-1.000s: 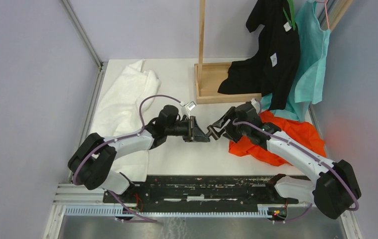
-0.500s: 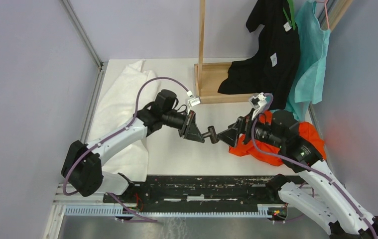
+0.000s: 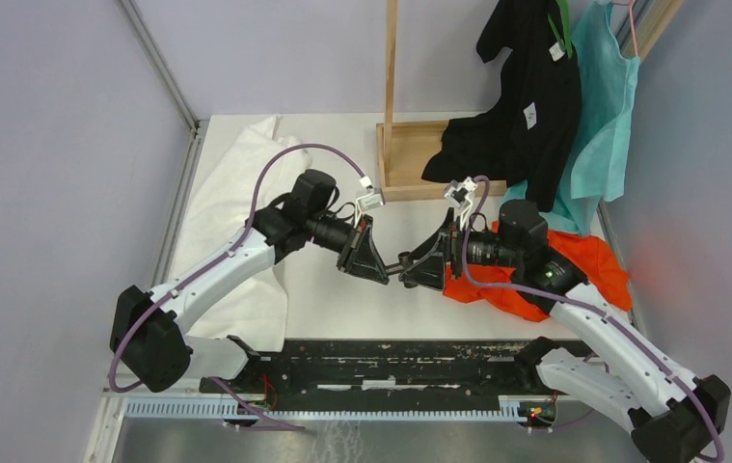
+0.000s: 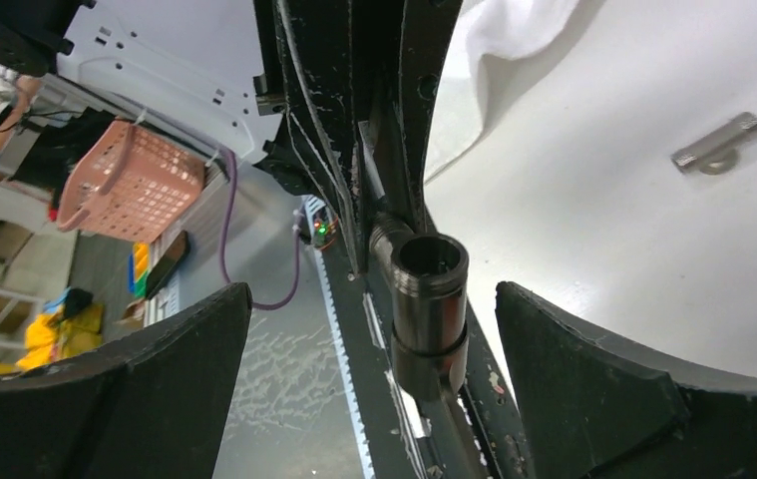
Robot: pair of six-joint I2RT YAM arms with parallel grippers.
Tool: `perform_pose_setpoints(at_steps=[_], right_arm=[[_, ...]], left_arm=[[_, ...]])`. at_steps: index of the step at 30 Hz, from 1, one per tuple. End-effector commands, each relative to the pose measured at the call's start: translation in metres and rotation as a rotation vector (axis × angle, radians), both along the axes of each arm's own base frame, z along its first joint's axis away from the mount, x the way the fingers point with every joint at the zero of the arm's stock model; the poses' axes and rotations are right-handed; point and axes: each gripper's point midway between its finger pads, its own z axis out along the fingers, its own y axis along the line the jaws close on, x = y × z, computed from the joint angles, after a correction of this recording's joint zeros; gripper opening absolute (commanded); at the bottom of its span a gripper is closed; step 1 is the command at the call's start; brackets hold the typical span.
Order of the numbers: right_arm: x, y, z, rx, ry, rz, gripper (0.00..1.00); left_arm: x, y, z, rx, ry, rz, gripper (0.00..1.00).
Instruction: Install the water faucets
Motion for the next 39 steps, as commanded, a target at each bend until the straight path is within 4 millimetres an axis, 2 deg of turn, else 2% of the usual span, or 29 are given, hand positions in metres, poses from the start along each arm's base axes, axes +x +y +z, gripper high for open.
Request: perform_pose_setpoints(at_steps=[1,7,11,15,19,27,31,38,39], right_arm=[[-0.010,0.017,0.021,0.139,-0.021,0.162,0.96],[-0.019,0.020,0.017,0.164,-0.019,0.238,0.89],[-0.021,0.019,0.014,0.121,0.001,0.266,0.67],[-0.024,0.018,0.011,0.117,0.019,0.271,0.59],[-0.024,0.018,0.005,0.118,0.039,0.267,0.58],[-0.021,0.022,0.015,0.170,0.044,0.264,0.54],[-0.020,0.024,0.014,0.165,0.044,0.278,0.49],[-0.018,0.024,0.010,0.110,0.054,0.304,0.51],[-0.019,0.024,0.011,0.109,0.050,0.308,0.49]], left_arm=[[-0.007,-0.001,0.044,-0.132,-0.132,-0.086,0.03],[-0.009,-0.001,0.048,-0.145,-0.136,-0.107,0.03],[-0.009,-0.001,0.045,-0.135,-0.133,-0.104,0.03],[-0.008,-0.001,0.044,-0.131,-0.136,-0.097,0.03],[-0.007,-0.001,0.046,-0.134,-0.136,-0.097,0.03],[-0.007,-0.003,0.045,-0.133,-0.122,-0.104,0.03],[-0.007,-0.003,0.046,-0.139,-0.122,-0.111,0.03],[-0.006,-0.004,0.044,-0.133,-0.103,-0.115,0.03],[-0.006,-0.004,0.043,-0.133,-0.104,-0.115,0.03]])
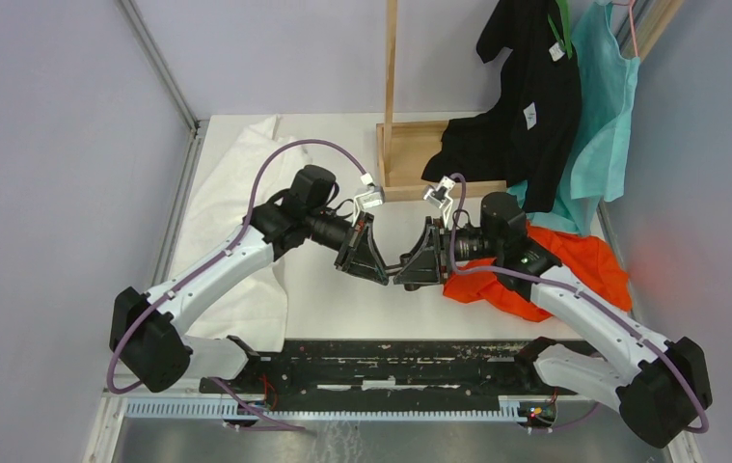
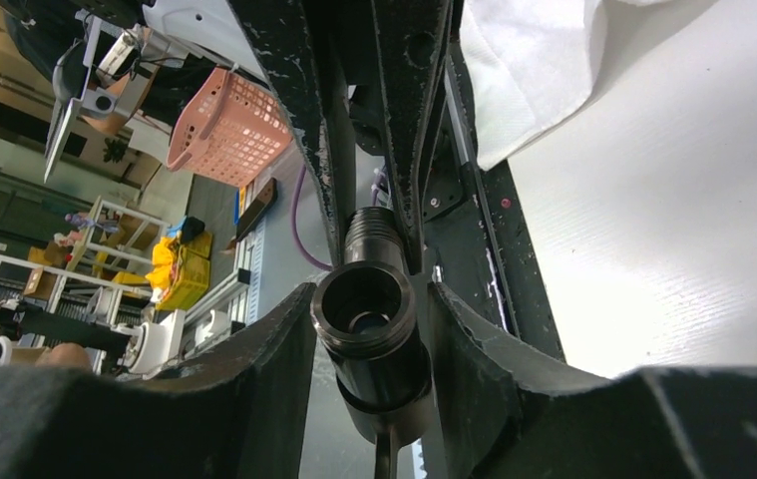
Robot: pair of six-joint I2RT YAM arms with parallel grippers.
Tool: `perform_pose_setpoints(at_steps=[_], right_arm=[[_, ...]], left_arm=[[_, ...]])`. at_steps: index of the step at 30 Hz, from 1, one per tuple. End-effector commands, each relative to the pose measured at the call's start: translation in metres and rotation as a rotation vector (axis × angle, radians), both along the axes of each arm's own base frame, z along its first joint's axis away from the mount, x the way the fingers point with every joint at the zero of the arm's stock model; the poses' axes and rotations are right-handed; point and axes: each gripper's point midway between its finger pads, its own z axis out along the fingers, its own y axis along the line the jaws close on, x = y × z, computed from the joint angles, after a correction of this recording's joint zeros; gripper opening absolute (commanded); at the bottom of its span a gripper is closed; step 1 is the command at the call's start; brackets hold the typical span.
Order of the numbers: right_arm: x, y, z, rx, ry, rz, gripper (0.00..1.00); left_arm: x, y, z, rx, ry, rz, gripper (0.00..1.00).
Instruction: Install the water faucets
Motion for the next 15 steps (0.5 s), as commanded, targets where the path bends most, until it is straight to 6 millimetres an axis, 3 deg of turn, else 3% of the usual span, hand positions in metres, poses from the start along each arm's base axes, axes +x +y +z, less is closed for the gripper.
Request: perform_pose_setpoints(at_steps=[1,7,15], right_arm=[[-0.0062,0.0001,0.0261,0.042,-0.102,0.071,0.45],[-0.0072,-0.0001,0.0210,0.028,-0.088,0.084,0.41],[-0.0047,0.0021,0.0215,0.039,-0.082,0.082,0.50]], left_arm=[[0.0043,-0.0048,0.0236,-0.083,-0.090,-0.038,0.03],[0.0045,-0.0055,0.0215,-0.080,-0.084,-0.042,0.03],[0.0059,-0.0068,0.0210,-0.080,-0.081,-0.045,0.03]])
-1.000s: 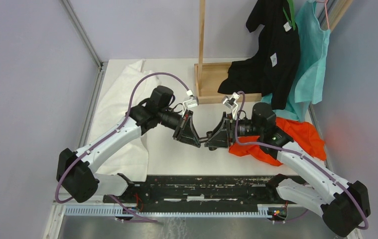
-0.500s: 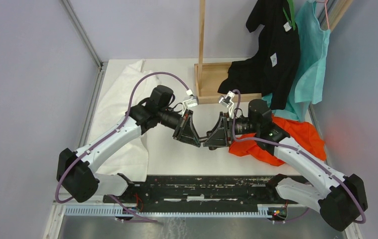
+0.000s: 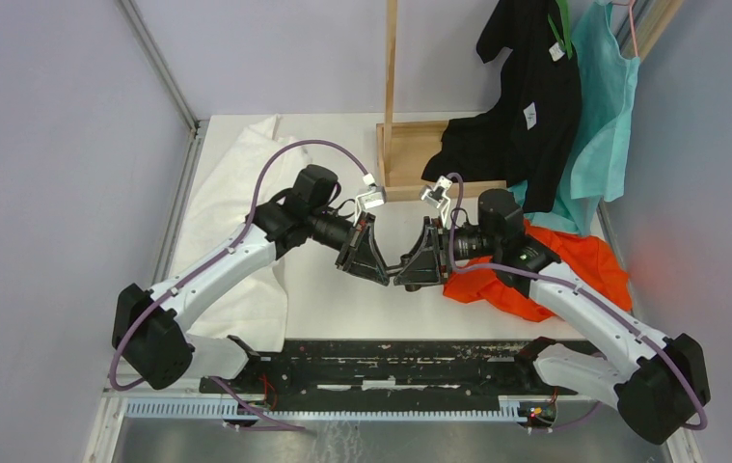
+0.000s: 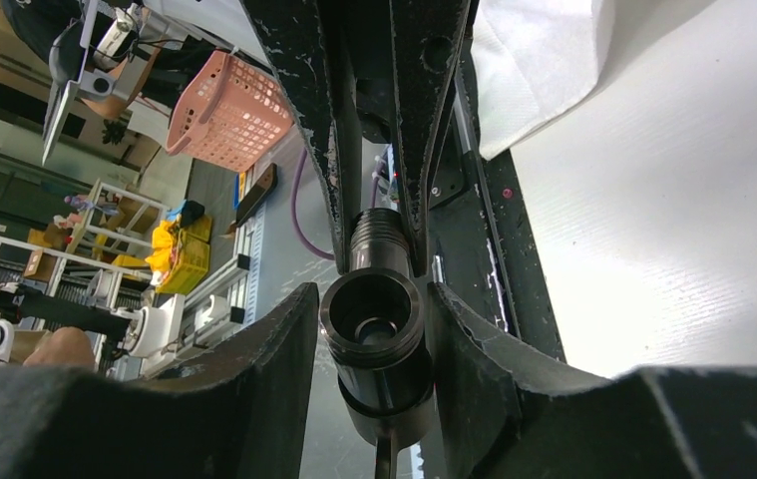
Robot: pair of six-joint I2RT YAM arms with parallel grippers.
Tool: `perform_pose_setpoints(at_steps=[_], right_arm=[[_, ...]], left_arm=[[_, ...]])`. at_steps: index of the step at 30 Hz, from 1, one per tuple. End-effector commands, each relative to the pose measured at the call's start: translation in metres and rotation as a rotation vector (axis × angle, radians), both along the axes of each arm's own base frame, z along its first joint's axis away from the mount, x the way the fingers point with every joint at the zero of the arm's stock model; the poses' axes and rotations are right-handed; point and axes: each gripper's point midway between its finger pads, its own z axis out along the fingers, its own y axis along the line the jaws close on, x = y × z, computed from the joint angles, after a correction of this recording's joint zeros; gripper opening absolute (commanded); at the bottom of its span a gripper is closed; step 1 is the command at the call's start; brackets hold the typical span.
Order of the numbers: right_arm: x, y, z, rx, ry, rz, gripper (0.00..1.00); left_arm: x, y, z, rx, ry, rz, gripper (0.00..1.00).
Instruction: Install the water faucets
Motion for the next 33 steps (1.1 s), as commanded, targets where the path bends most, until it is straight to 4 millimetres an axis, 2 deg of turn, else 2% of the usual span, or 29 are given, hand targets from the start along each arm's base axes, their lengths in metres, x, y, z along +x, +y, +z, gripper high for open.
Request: perform_pose_setpoints(at_steps=[1,6,13,18,22,25,30,31,33], right_arm=[[-0.002,0.003,0.022,0.059,-0.071,0.044,0.50],[-0.002,0.003,0.020,0.057,-0.068,0.051,0.51],[0.002,0.006,0.022,0.062,-0.066,0.050,0.41],[0.004,0.008,0.022,0.067,-0.061,0.046,0.44],[0.005,0.008,0.023,0.069,-0.062,0.046,0.55],[0.006,0.008,0.022,0.067,-0.056,0.045,0.54],[0.007,0.010,0.021,0.068,-0.047,0.045,0.31],[0.008,0.010,0.020,0.068,-0.044,0.045,0.24],[0.011,0.011,0.018,0.057,-0.031,0.028,0.03]], left_arm=[[0.006,-0.005,0.023,-0.082,-0.098,-0.031,0.03],[0.006,-0.006,0.022,-0.080,-0.094,-0.031,0.03],[0.006,-0.006,0.021,-0.079,-0.090,-0.035,0.03],[0.006,-0.006,0.021,-0.080,-0.094,-0.034,0.03],[0.007,-0.006,0.020,-0.076,-0.094,-0.029,0.03],[0.007,-0.006,0.018,-0.072,-0.090,-0.029,0.03],[0.007,-0.006,0.019,-0.074,-0.094,-0.030,0.03],[0.007,-0.006,0.019,-0.074,-0.093,-0.029,0.03],[0.008,-0.006,0.018,-0.072,-0.093,-0.028,0.03]])
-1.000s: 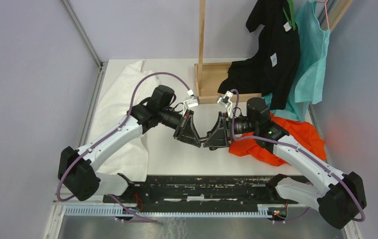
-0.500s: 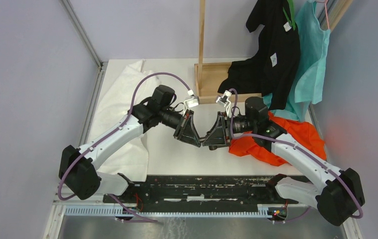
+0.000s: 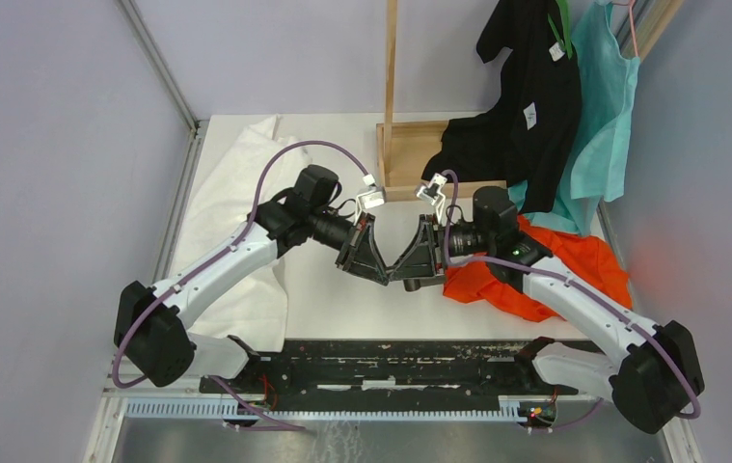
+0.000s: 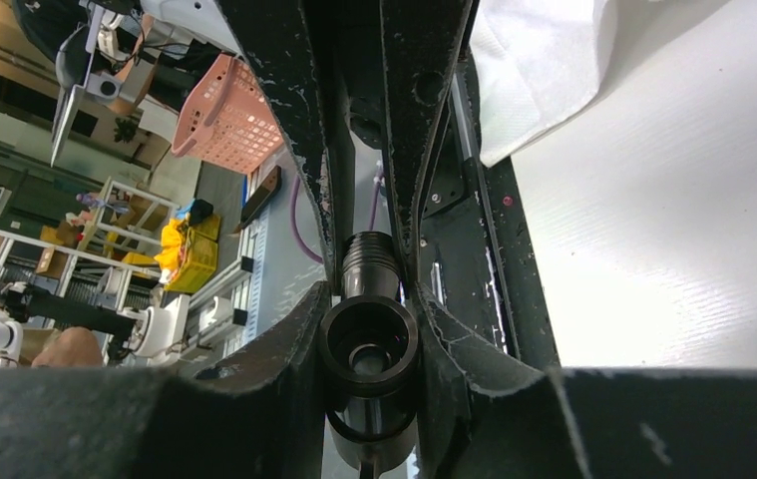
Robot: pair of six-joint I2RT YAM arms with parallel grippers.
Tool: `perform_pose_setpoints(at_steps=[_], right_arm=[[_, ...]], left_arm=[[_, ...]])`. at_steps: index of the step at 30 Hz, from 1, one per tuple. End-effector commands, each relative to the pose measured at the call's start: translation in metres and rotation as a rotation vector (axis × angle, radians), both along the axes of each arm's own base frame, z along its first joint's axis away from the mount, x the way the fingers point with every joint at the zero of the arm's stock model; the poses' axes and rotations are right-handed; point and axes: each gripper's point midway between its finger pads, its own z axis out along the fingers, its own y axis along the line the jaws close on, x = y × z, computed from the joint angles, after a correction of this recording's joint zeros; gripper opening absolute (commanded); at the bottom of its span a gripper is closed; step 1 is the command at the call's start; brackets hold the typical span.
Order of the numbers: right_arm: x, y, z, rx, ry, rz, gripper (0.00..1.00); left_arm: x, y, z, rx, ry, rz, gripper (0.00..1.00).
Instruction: Install the water faucets
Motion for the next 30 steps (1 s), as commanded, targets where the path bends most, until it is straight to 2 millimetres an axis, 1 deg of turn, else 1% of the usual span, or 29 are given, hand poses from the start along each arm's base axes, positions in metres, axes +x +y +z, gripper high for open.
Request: perform_pose_setpoints(at_steps=[1,4,5,7,8,9,10,12,13,15,18,19,20,22,23,25,27,28,30], right_arm=[[0.006,0.004,0.017,0.025,-0.033,-0.005,0.01],[0.014,0.006,0.004,-0.024,0.001,-0.037,0.01],[0.017,0.005,-0.002,-0.048,0.016,-0.058,0.01],[0.027,0.002,-0.015,-0.119,0.020,-0.129,0.01],[0.033,-0.002,-0.023,-0.163,0.021,-0.173,0.01],[0.042,-0.007,-0.029,-0.203,0.007,-0.233,0.01],[0.046,-0.012,-0.033,-0.223,0.009,-0.262,0.01],[0.053,-0.021,-0.036,-0.233,0.014,-0.311,0.01],[0.057,-0.025,-0.035,-0.235,0.017,-0.338,0.01],[0.065,-0.036,-0.037,-0.249,0.019,-0.403,0.01],[0.084,-0.057,-0.052,-0.345,0.009,-0.563,0.01],[0.089,-0.063,-0.058,-0.374,0.013,-0.609,0.01],[0.093,-0.067,-0.063,-0.394,0.018,-0.643,0.01],[0.099,-0.074,-0.071,-0.415,0.023,-0.704,0.01],[0.102,-0.077,-0.075,-0.420,0.027,-0.733,0.01],[0.106,-0.082,-0.078,-0.425,0.016,-0.779,0.01],[0.109,-0.090,-0.079,-0.442,-0.003,-0.823,0.01],[0.111,-0.098,-0.078,-0.459,-0.023,-0.861,0.01],[0.113,-0.110,-0.077,-0.482,-0.046,-0.923,0.01]], left_arm=[[0.009,-0.007,0.021,-0.080,-0.123,-0.016,0.03],[0.018,-0.008,0.015,-0.046,-0.135,0.033,0.03],[0.021,-0.008,0.014,-0.035,-0.135,0.047,0.08],[0.029,-0.005,0.012,-0.003,-0.142,0.086,0.27],[0.036,-0.002,0.009,0.021,-0.146,0.119,0.34],[0.042,0.003,0.008,0.040,-0.149,0.153,0.40],[0.048,0.011,0.007,0.055,-0.153,0.186,0.45],[0.065,0.029,0.006,0.079,-0.156,0.269,0.54],[0.074,0.038,0.006,0.095,-0.164,0.319,0.55],[0.099,0.054,0.006,0.143,-0.188,0.473,0.56],[0.138,0.070,0.001,0.208,-0.222,0.720,0.59],[0.151,0.075,-0.004,0.233,-0.217,0.810,0.63],[0.161,0.079,-0.010,0.251,-0.202,0.875,0.65],[0.182,0.084,-0.025,0.312,-0.144,0.993,0.62],[0.188,0.081,-0.032,0.346,-0.111,1.012,0.61],[0.199,0.076,-0.053,0.449,-0.085,1.049,0.61],[0.207,0.073,-0.073,0.569,-0.120,1.100,0.63],[0.211,0.073,-0.090,0.648,-0.135,1.121,0.65],[0.213,0.072,-0.111,0.740,-0.148,1.125,0.66]])
